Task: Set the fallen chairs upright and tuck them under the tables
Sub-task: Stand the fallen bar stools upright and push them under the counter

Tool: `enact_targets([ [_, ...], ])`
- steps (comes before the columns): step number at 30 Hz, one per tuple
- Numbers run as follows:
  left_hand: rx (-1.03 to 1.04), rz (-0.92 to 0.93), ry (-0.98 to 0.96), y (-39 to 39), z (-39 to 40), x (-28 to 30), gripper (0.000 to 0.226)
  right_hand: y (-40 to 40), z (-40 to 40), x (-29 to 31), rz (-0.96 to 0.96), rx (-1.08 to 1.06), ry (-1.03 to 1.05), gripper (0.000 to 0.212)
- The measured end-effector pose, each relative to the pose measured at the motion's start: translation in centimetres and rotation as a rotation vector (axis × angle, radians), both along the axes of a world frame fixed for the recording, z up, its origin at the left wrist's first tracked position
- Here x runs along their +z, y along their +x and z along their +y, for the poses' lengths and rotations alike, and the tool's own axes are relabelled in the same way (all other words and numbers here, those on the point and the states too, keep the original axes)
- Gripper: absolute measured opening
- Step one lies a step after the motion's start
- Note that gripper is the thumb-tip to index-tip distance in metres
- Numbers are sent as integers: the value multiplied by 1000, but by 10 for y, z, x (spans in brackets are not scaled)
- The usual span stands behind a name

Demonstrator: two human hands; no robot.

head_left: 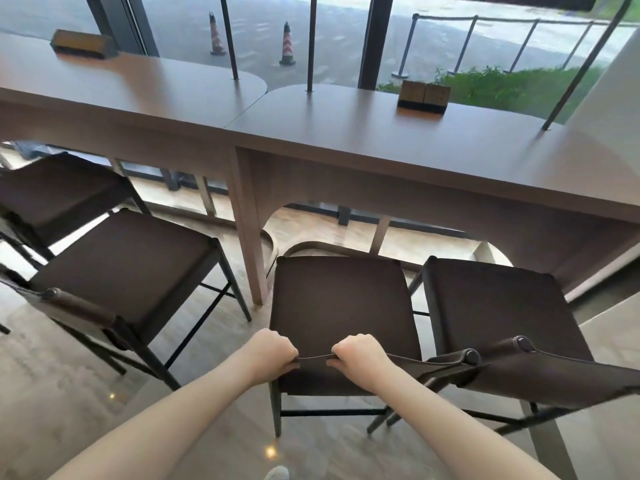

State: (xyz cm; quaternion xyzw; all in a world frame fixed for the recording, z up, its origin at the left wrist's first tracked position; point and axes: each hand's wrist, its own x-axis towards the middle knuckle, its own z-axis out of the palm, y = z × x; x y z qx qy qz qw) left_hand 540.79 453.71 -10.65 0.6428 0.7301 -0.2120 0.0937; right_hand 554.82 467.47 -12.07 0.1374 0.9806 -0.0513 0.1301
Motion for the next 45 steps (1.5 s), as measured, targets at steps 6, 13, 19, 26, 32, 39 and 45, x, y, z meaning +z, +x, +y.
enact_targets([
  [6,-14,18,-13,-37,-2,0,38,-27,-10,0,26,-17,-1,34],
  [13,-46,33,-38,-83,1,-1,39,-65,-18,2,31,-63,-16,35],
  [19,-69,18,-34,-119,3,0,37,-95,-21,5,32,-81,-30,33],
  [26,-50,-28,-45,-146,3,-3,33,-118,-21,6,24,-70,-37,32],
  [32,-42,-25,-39,-148,1,-5,34,-121,-19,3,23,-46,-32,32],
  [39,68,-102,16,-144,2,-7,31,-107,-13,5,52,-121,-147,21],
  [45,39,-175,90,-110,29,-5,39,-37,23,6,8,-189,-18,19],
])
